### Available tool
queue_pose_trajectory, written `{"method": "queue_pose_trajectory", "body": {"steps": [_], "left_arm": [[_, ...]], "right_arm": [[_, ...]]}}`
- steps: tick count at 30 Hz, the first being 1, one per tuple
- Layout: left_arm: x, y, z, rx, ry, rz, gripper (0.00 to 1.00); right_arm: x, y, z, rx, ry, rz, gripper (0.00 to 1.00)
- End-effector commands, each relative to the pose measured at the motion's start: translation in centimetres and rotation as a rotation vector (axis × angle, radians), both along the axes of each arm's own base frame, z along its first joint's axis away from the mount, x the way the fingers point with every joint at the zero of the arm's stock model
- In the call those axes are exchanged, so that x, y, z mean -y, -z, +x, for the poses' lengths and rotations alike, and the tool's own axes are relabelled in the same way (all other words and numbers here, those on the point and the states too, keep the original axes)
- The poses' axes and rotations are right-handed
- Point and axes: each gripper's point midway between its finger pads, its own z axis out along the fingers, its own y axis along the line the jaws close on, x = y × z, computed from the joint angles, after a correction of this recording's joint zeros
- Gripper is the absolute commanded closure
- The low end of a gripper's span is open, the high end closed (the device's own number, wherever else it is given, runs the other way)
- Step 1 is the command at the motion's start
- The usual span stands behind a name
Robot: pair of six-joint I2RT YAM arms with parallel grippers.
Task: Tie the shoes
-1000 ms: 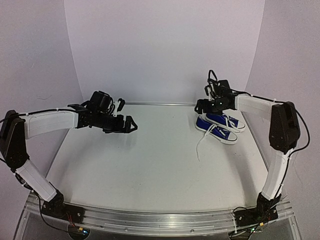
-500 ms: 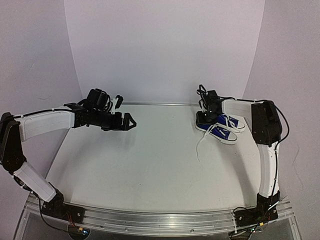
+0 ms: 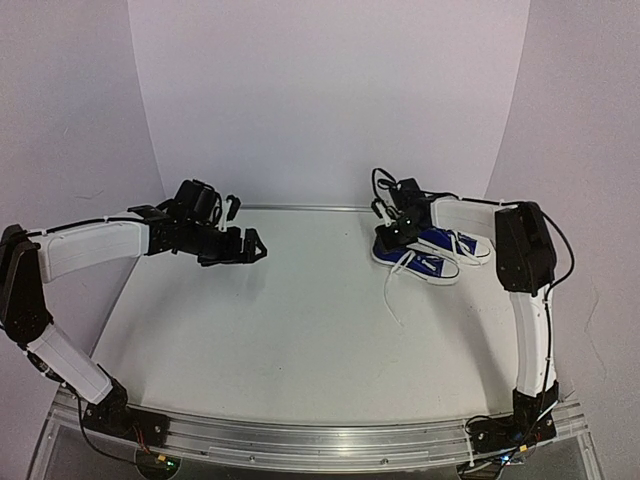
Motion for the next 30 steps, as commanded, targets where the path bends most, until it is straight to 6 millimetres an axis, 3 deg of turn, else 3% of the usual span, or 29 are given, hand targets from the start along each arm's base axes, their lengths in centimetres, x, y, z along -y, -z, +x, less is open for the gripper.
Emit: {"method": "queue_pose_trajectory", "body": {"steps": [1,6,8,10,13,16,20,24,30], "left_arm": [[-1.3,-1.8,0.8,0.019,-0.068,0.047,0.0],[-3.7,-2.6,1.0,-0.035,-0.136,-0.036,0.0],[-4.8,-3.1,0.9,-0.064,-0.152,-0.122,0.0],[-6.1,-3.7,1.0,-0.063,-0.178,-0.171,0.0],[-6.9,-3.9,0.7,-0.052,-0.191,-0.16,0.0],[-6.9,-3.3,0.3,-0.075,-0.182,-0.151,0.0],[-6.1,-2.0,-0.4,-0.114,-0.127,-0.166,0.01],[-4.8,-1.3,-1.0,-0.133,-0.045,-0.205,0.0],[-1.3,-0.3,-4.0,-0.128,0.162,-0.162,0.01]], "right_arm": [[-10.6,-6.6,-3.9,0.145,-0.361,0.079,1.0],[-17.6,-7.7,-9.9,0.213,-0.648,0.039,1.0],[-20.1,-7.6,-13.3,0.231,-0.768,0.012,0.99],[-22.2,-7.2,-16.7,0.252,-0.874,-0.031,0.98],[-23.8,-6.6,-19.9,0.265,-0.941,-0.083,0.98],[-23.6,-6.6,-21.4,0.248,-0.939,-0.085,0.94],[-21.6,-7.5,-21.9,0.22,-0.828,-0.072,0.56],[-19.4,-9.6,-22.4,0.214,-0.666,0.014,0.33],[-15.0,-9.1,-24.4,0.094,-0.381,0.295,0.26]]}}
